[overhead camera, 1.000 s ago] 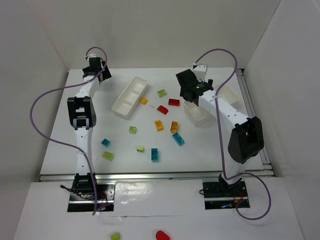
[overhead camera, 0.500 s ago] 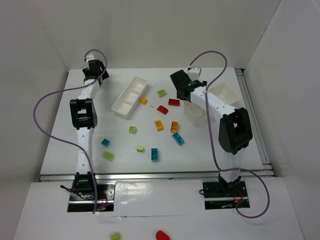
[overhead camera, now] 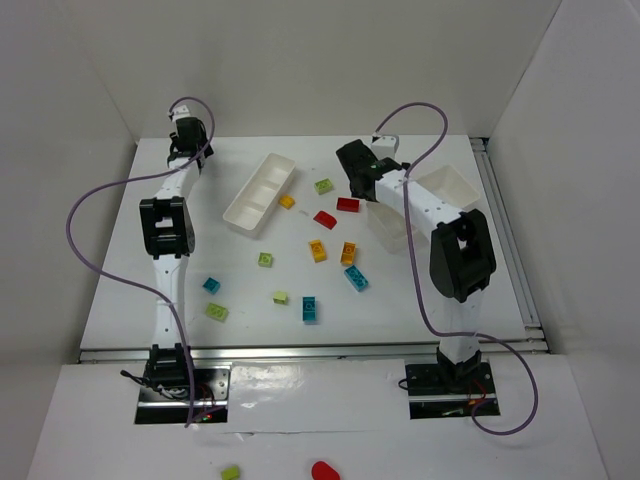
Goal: Sort the legos into containers by color
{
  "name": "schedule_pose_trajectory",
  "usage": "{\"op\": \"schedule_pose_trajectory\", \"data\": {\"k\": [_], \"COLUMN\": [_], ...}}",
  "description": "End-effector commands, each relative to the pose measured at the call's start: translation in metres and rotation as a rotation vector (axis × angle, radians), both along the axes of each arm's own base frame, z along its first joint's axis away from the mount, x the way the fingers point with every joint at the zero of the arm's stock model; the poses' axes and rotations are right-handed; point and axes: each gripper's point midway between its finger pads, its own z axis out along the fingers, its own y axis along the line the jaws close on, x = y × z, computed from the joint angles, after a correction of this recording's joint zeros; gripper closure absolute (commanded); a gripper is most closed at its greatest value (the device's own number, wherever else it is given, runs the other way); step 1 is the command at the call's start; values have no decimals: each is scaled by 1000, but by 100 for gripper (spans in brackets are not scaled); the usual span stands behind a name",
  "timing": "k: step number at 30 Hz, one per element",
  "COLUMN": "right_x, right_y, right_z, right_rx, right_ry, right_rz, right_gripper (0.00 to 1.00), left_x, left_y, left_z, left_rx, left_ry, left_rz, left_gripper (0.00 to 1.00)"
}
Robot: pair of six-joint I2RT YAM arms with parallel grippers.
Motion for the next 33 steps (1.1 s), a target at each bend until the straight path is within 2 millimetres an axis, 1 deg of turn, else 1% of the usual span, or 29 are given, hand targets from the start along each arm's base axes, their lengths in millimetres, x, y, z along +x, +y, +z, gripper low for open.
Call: {"op": "schedule_pose_trajectory", "data": {"k": [1, 2, 3, 5, 6, 7, 8, 9, 10, 12, 13, 14, 16, 17, 18, 19, 20, 22, 23, 24, 25, 28, 30, 31, 32, 33], "right_x": [6, 6, 6, 6, 6, 6, 6, 8, 8, 8, 8, 9, 10, 10, 12, 12, 12, 15, 16, 16, 18, 20, 20, 22, 22, 22], "right_y": [-5, -5, -5, -5, -5, -5, -5, -4, -4, -4, -4, -4, -7, -7, -6, -6, -6, -4, -4, -4, -3, -2, -2, -1, -1, -1], "right_z": [17, 17, 17, 17, 17, 17, 17, 20, 20, 16, 16, 12, 11, 7, 10, 6, 6, 6, 6, 6, 5, 4, 4, 2, 3, 3], "right_rx": [-6, -6, -6, -6, -6, -6, -6, -1, -1, -12, -12, -16, -8, -13, -8, -13, -13, -14, -14, -14, -14, -19, -19, -20, -26, -26], "right_ry": [-45, -45, -45, -45, -45, -45, -45, -53, -54, -41, -41, -33, -29, -21, -29, -21, -21, -26, -26, -26, -26, -23, -23, -22, -18, -17], "right_rz": [-41, -41, -41, -41, -41, -41, -41, -41, -41, -36, -36, -36, -39, -39, -39, -39, -39, -34, -34, -34, -34, -28, -28, -28, -23, -23], "right_gripper": [0, 0, 0, 0, 0, 0, 0, 0, 0, 0, 0, 0, 0, 0, 0, 0, 0, 0, 0, 0, 0, 0, 0, 0, 0, 0], "left_x": [10, 10, 9, 8, 11, 10, 12, 9, 7, 3, 3, 3, 5, 3, 1, -2, -2, -1, -1, -1, -2, -2, -1, 0, 0, 0], "left_y": [5, 5, 7, 10, 5, 6, 1, 2, 2, 3, 4, 4, 2, 2, 2, 0, 0, -1, -1, -1, -1, -3, -4, -4, -4, -6], "left_z": [12, 12, 12, 13, 20, 12, 17, 14, 10, 6, 6, 6, 13, 11, 8, 3, 3, 3, 3, 3, -4, -4, -4, 0, 0, -7], "left_rx": [35, 35, 39, 54, 72, 84, 90, 102, 100, 102, 110, 110, 113, 112, 111, 104, 111, 107, 107, 107, 106, 110, 105, 114, 114, 108], "left_ry": [-47, -47, -46, -42, -52, -36, -45, -27, -8, 14, 17, 17, 10, 21, 35, 58, 61, 60, 60, 60, 69, 72, 71, 65, 65, 72], "left_rz": [-20, -20, -12, 0, -1, -8, -6, -2, -3, 4, 0, 0, -14, -15, -16, -27, -31, -39, -39, -39, -40, -52, -60, -64, -64, -75], "left_gripper": [41, 38, 30, 28, 28, 33, 34, 34, 37, 40, 42, 42, 46, 46, 44, 35, 30, 25, 25, 27, 28, 38, 39, 39, 41, 41]}}
